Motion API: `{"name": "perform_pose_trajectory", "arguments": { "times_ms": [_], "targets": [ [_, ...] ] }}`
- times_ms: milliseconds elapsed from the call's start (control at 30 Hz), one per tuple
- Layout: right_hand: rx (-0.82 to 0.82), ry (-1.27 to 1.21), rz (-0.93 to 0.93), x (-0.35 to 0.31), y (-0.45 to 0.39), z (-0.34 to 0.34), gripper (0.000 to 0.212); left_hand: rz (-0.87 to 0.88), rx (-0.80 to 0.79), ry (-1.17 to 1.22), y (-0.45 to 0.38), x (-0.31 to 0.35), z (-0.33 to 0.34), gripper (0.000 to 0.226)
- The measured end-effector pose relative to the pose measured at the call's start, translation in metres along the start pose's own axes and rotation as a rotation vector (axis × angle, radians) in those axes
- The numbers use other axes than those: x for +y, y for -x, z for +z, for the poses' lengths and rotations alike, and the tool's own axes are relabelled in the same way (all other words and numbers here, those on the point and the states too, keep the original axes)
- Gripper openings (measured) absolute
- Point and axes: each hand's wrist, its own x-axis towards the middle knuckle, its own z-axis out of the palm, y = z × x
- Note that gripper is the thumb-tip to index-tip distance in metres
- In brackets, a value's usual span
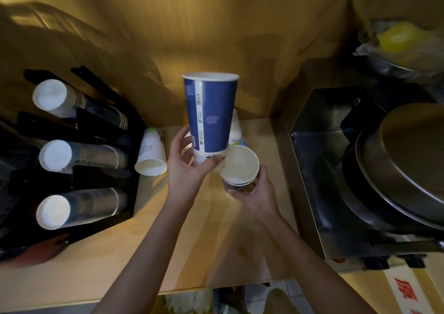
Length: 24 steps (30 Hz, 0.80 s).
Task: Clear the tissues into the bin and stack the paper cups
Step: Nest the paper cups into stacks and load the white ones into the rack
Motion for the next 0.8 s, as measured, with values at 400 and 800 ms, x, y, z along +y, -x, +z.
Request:
{"name": "perform_pose_trajectory", "arguments": {
  "times_ms": [400,800],
  "targets": [
    [-0.081,-0.038,0.024,-0.004,0.002,-0.003,0.069,0.063,-0.224,-0.309,0.014,-0.023,0.029,0.080],
    [-0.011,0.092,-0.019,0.000,-0.001,-0.003,0.068,0.088,-0.283,-0.390,0.013,-0.033,0.024,0.110]
  ]
}}
